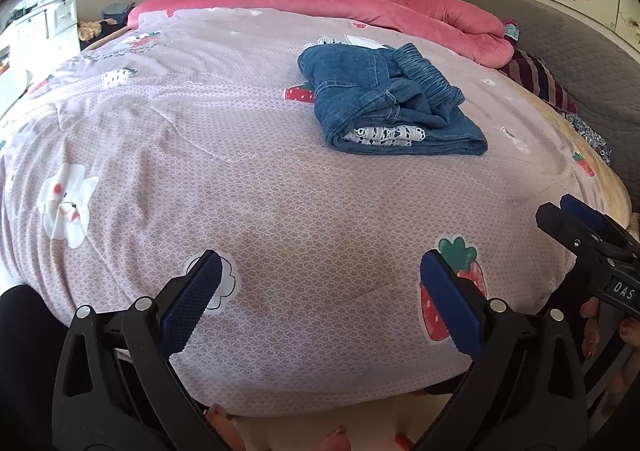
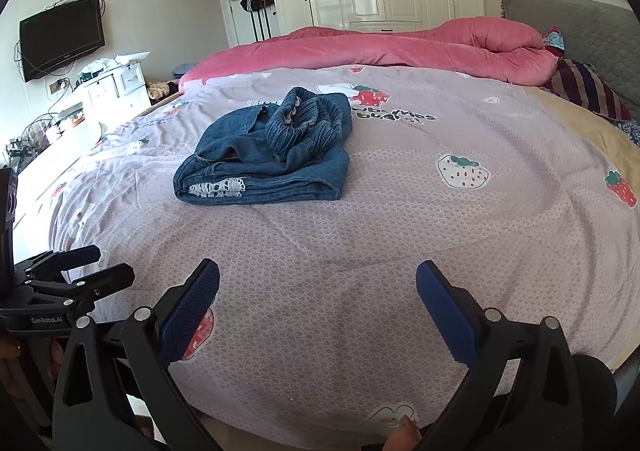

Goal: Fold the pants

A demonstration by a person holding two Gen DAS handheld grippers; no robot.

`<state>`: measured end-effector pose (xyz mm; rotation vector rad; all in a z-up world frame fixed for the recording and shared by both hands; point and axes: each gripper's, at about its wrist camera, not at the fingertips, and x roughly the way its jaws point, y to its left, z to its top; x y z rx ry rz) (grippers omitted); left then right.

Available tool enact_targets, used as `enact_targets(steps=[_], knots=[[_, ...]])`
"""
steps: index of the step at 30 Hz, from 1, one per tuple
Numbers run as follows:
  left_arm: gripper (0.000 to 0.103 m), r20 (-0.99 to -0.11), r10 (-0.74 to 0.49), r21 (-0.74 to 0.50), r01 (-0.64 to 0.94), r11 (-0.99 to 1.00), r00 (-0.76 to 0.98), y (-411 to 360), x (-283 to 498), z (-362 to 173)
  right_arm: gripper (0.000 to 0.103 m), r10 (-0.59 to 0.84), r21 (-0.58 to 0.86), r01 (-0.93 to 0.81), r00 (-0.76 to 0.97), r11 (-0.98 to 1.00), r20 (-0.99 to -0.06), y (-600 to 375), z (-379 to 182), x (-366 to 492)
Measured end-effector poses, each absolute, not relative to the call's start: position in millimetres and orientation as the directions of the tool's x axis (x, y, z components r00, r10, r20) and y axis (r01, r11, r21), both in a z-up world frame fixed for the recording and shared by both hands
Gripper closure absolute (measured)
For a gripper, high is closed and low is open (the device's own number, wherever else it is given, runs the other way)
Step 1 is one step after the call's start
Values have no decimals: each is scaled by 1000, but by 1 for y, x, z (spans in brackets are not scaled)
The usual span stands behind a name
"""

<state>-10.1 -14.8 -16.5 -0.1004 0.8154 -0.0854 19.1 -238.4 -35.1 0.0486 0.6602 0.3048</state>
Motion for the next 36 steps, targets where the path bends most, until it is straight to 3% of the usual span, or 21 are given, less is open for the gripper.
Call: enact_targets(steps=[36], knots=[[10,-713,-87,-105,17,994,696,-16,-11,-10,5,279,139,-246,751,959,-598,-243,-36,19]])
